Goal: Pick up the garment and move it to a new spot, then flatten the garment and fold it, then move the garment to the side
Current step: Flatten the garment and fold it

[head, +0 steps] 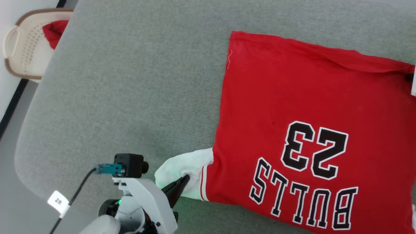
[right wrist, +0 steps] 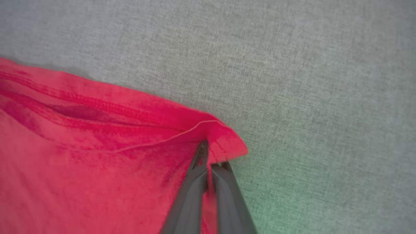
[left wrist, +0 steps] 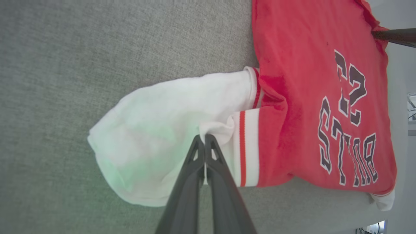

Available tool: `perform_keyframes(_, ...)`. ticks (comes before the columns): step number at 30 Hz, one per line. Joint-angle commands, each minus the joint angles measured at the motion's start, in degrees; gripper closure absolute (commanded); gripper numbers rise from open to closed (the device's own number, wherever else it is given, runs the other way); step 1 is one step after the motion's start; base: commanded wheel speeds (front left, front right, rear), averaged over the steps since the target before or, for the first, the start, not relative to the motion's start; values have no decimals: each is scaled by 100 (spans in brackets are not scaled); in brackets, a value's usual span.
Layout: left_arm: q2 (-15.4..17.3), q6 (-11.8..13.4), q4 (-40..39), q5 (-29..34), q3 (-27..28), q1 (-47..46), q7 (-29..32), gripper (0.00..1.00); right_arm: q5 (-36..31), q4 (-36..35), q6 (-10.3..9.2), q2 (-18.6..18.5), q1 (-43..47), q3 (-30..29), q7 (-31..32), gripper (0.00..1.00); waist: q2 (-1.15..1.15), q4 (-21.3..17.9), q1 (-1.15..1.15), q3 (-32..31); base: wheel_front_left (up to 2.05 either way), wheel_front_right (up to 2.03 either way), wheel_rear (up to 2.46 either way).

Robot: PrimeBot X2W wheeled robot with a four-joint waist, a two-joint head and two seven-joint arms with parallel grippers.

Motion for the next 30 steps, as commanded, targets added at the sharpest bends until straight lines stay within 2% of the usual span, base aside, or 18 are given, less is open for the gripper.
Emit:
perform_keyframes(1, 29, -8, 14, -5, 34, 43, -43, 100, -20, 108, -4, 36, 114, 53, 28, 100, 0, -94, 0, -82, 0, 0, 0)
perform_keyframes(10, 218, 41, 33, -62, 166, 220, -109, 100, 611, -506, -4, -109, 400, 337, 92, 100, 0, -452, 0, -432, 0, 0, 0)
perform_keyframes(19, 452, 186, -89, -63, 286, 407, -131, 100, 1369, -1709, -3, -454, 1470, 389, 272, 100, 0, -823, 0, -779, 0, 0, 0)
perform_keyframes(30, 659, 287, -252, -89, 358, 534, -81, 100, 1777, -3296, -3, -242, 3304, -114, 635, 100, 0, -1160, 0, -1021, 0, 0, 0)
